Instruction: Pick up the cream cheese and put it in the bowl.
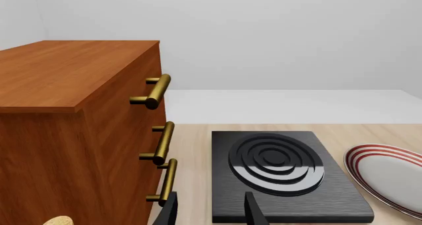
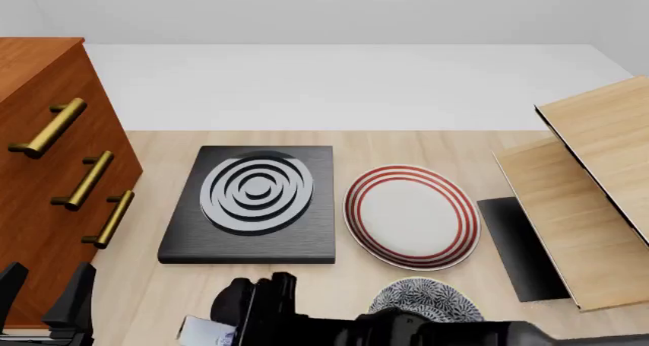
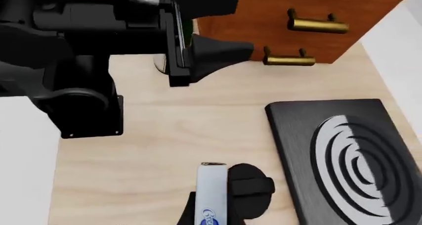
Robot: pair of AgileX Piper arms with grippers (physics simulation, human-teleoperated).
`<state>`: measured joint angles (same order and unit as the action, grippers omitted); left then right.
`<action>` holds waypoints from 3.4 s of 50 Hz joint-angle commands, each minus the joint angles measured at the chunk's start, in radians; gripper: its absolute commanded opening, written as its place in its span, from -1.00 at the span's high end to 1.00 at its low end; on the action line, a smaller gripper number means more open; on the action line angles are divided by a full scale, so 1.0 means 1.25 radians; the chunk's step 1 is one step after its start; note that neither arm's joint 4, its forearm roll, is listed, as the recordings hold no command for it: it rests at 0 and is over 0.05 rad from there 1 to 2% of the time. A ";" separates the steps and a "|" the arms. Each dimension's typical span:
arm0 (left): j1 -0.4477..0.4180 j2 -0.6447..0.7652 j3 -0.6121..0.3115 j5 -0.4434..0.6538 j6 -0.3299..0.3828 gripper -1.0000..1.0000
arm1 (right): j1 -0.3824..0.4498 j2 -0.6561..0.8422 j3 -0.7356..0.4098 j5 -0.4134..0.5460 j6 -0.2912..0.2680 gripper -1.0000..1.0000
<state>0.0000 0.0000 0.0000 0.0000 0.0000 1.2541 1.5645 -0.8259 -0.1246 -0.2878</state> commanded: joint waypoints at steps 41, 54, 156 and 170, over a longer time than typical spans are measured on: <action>0.000 0.000 0.000 0.000 0.000 -1.00 | -0.267 -0.514 0.263 0.055 0.096 1.00; 0.000 0.000 0.000 0.000 0.000 -1.00 | -0.325 -0.560 0.347 0.034 0.120 1.00; 0.000 0.000 0.000 0.000 0.000 -1.00 | -0.406 -0.273 0.652 -0.460 0.249 1.00; 0.000 0.000 0.000 0.000 0.000 -1.00 | -0.412 -0.246 0.656 -0.483 0.249 1.00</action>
<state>0.0000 0.0000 0.0000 0.0000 0.0000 0.7453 1.2272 -0.0069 -0.6975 0.0125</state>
